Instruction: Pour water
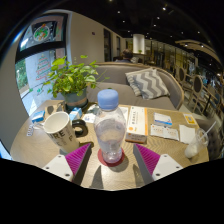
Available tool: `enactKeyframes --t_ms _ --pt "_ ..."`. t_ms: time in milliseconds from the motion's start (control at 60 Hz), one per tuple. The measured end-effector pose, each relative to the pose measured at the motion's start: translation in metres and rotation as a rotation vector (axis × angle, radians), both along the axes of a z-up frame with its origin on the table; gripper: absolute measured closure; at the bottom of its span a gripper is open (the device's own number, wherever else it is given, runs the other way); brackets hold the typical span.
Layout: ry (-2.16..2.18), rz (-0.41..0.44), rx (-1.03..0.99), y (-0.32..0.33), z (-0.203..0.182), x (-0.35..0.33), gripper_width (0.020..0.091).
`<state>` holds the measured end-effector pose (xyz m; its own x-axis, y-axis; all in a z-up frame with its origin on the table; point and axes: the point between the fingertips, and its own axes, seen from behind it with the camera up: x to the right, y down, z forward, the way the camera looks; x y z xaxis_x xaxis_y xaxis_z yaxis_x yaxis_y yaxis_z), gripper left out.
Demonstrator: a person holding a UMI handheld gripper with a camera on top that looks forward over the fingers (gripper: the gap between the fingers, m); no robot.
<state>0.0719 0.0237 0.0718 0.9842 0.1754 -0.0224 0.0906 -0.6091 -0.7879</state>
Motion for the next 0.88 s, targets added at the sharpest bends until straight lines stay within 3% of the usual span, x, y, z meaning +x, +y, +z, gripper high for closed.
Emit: enactKeyframes --t_ms 483,883 --pt "-0.061 -0.141 -0.025 -0.179 0.136 -0.014 0.0250" --pt "-0.084 -0.203 0.027 -0.231 0.162 0.008 0.0243"
